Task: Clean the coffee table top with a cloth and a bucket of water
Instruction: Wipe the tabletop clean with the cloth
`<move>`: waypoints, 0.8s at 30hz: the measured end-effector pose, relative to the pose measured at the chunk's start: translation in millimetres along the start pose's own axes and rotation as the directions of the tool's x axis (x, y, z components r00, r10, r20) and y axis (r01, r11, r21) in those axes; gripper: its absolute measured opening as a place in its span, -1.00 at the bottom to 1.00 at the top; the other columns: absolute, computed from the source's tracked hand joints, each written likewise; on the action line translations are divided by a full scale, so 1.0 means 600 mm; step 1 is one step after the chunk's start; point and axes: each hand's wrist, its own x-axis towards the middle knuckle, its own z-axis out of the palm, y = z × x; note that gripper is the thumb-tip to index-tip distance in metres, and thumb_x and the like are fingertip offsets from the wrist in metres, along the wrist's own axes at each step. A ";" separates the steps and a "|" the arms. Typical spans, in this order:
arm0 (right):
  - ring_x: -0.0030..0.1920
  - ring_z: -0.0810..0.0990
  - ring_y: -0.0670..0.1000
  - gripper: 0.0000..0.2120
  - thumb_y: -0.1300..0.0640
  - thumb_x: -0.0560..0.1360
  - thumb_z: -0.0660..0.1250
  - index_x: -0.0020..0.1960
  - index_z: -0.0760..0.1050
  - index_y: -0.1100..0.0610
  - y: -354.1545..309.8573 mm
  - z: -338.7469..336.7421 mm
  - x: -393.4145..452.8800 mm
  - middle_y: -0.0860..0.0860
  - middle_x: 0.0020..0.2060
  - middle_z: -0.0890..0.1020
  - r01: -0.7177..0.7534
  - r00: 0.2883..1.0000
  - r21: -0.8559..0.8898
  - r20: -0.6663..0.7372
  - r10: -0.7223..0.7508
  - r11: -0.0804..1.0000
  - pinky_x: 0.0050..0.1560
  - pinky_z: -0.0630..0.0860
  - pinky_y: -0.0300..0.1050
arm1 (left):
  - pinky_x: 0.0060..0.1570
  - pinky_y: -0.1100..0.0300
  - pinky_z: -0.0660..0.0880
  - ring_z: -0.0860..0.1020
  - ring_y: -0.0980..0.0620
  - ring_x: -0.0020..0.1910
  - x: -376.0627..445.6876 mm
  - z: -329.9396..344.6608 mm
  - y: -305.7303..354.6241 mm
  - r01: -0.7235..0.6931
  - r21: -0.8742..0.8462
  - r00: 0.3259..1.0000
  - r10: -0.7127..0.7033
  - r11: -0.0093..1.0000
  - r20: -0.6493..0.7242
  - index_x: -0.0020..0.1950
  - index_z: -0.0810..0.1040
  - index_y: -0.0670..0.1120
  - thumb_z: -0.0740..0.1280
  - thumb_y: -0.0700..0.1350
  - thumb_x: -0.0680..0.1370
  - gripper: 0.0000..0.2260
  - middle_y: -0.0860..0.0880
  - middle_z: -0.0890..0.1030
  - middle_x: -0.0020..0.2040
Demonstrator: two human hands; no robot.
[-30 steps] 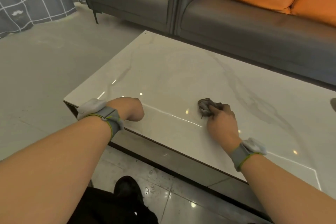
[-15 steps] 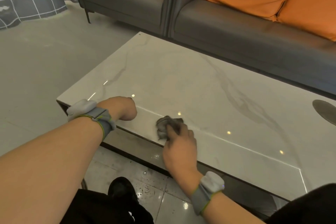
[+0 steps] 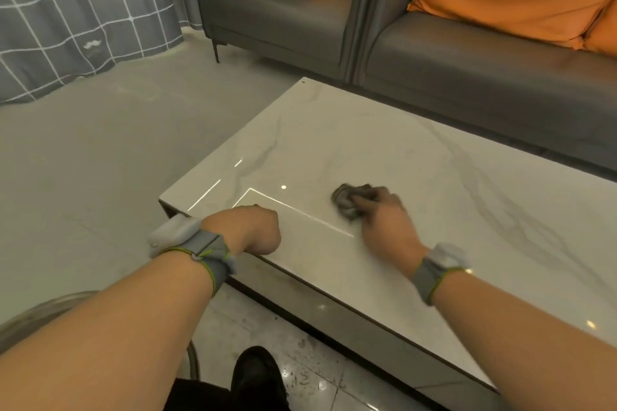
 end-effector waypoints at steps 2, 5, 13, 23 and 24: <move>0.20 0.48 0.26 -0.67 0.06 0.60 0.20 0.31 0.58 -0.05 0.032 -0.007 0.038 0.15 0.21 0.52 -0.051 0.998 -0.040 -0.026 0.050 0.998 0.29 0.43 -0.02 | 0.32 -0.04 0.37 0.35 -0.26 0.39 -0.004 0.012 -0.001 0.016 0.029 0.999 -0.016 0.999 0.030 0.48 0.25 -0.15 0.08 -0.14 0.53 -0.50 -0.22 0.19 0.53; 0.23 0.44 0.32 -0.67 0.13 0.59 0.25 0.32 0.57 0.04 0.077 -0.023 0.080 0.21 0.24 0.50 -0.130 0.989 -0.090 -0.081 0.123 0.987 0.31 0.42 0.08 | 0.41 -0.16 0.28 0.23 -0.31 0.47 -0.008 0.024 0.007 0.027 0.072 0.999 -0.029 0.997 0.025 0.55 0.12 -0.15 0.10 -0.10 0.48 -0.38 -0.23 -0.03 0.60; 0.23 0.39 0.37 -0.61 0.25 0.51 0.20 0.32 0.50 0.15 0.073 -0.009 0.199 0.29 0.26 0.41 -0.366 0.927 -0.079 -0.122 0.355 0.927 0.23 0.43 0.20 | 0.40 -0.10 0.23 0.15 -0.28 0.51 0.006 0.015 0.003 0.014 0.039 0.997 -0.017 0.999 0.071 0.57 0.09 -0.18 0.12 -0.16 0.53 -0.41 -0.25 -0.09 0.61; 0.15 0.44 0.26 -0.58 0.03 0.51 0.12 0.28 0.58 -0.11 -0.100 0.067 0.207 0.08 0.32 0.51 0.066 0.998 -0.025 0.024 -0.065 0.998 0.19 0.44 0.08 | 0.39 -0.06 0.32 0.22 -0.24 0.49 0.004 0.008 -0.011 -0.019 -0.002 0.998 0.019 1.000 0.062 0.50 0.22 -0.16 0.09 -0.17 0.57 -0.53 -0.21 -0.05 0.62; 0.11 0.46 0.25 -0.54 0.04 0.47 0.09 0.27 0.59 -0.12 -0.116 0.073 0.190 0.06 0.30 0.53 0.128 0.991 -0.011 0.039 -0.127 0.992 0.14 0.46 0.07 | 0.39 -0.04 0.32 0.24 -0.24 0.49 0.004 0.008 -0.016 -0.023 -0.021 0.999 0.024 1.000 0.048 0.51 0.23 -0.16 0.09 -0.17 0.58 -0.53 -0.20 -0.04 0.62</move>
